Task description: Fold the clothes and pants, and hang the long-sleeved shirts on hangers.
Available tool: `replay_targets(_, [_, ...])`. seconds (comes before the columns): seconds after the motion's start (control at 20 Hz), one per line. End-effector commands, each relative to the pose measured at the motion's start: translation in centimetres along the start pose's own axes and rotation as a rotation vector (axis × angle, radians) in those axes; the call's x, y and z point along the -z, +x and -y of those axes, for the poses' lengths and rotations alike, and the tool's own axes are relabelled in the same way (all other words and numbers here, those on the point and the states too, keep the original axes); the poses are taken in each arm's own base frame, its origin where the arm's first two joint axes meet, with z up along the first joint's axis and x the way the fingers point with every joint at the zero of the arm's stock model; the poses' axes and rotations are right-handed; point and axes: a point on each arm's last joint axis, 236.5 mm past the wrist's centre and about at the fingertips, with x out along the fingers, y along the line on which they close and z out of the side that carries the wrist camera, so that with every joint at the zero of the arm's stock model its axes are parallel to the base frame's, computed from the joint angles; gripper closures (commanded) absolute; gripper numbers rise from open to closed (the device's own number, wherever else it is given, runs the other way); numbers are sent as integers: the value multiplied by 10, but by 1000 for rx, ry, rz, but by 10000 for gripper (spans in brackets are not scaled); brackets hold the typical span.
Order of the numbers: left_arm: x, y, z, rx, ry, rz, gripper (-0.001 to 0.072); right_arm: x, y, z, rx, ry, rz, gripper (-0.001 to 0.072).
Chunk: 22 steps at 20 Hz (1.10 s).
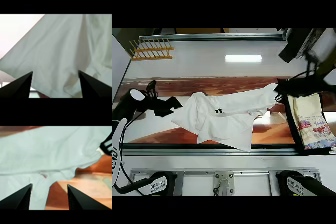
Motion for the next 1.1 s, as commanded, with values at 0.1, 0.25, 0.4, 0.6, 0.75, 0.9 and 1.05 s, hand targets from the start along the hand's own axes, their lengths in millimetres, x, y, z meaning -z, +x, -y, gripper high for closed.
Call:
replay_targets(0.1, [10,19,-43,-41,-101,25,98,79,51,-29,-44,-24,-188,246])
replay_targets(0.25, [5,22,-58,-43,-156,-4,98,79,53,-28,-41,-11,-186,246])
replay_targets(0.4, [20,43,-61,-46,-167,-119,98,75,54,-29,-43,3,-168,246])
replay_targets(0.6, [28,62,-54,-53,-144,-153,98,74,54,-29,-45,5,-164,246])
replay_targets(0.75, [21,66,-44,-53,-111,-110,98,70,55,-29,-43,21,-151,246])
replay_targets(0.9, [21,70,-35,-53,-86,-102,100,66,56,-29,-41,32,-134,246])
replay_targets(1.05, [19,70,-32,-52,-76,-90,699,64,55,-23,-29,36,-126,245])
